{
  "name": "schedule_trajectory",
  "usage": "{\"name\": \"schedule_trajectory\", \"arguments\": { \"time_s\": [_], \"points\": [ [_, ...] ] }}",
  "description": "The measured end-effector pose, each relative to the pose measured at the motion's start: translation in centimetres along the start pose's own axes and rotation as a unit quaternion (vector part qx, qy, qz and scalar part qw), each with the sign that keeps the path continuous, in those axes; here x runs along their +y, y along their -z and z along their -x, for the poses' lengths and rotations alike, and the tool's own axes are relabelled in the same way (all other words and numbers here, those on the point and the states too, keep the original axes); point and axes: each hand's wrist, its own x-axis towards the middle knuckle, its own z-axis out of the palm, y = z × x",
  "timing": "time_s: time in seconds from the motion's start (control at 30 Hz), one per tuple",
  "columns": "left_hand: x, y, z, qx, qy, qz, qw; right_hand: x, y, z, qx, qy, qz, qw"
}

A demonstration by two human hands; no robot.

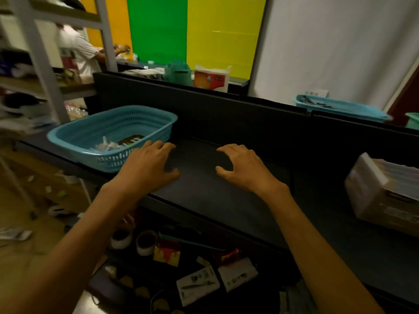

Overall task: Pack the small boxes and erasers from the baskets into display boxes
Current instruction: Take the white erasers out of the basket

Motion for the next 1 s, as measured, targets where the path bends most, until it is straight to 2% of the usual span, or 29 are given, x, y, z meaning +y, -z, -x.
{"name": "schedule_trajectory", "arguments": {
  "time_s": [0.13, 0.4, 0.63, 0.83, 1.0],
  "points": [
    [-7.4, 0.8, -1.7, 0.01, 0.021, 0.036, 0.999, -4.1, -3.3, -6.2, 0.0, 0.025, -0.03, 0.999],
    [-20.6, 1.1, -6.8, -0.023, 0.026, 0.095, 0.995, -11.2, -6.6, -17.3, 0.025, 0.032, -0.087, 0.995],
    [-27.1, -0.7, -10.9, -0.093, -0.014, 0.128, 0.987, -15.3, -9.1, -22.8, -0.031, 0.005, -0.095, 0.995],
    [-30.3, -2.1, -13.5, -0.174, -0.112, 0.158, 0.966, -18.5, -10.0, -24.7, -0.109, -0.034, -0.09, 0.989],
    [-32.1, -2.9, -14.6, -0.313, -0.216, 0.174, 0.908, -20.8, -9.6, -24.0, -0.205, -0.123, -0.135, 0.961]
  ]
}}
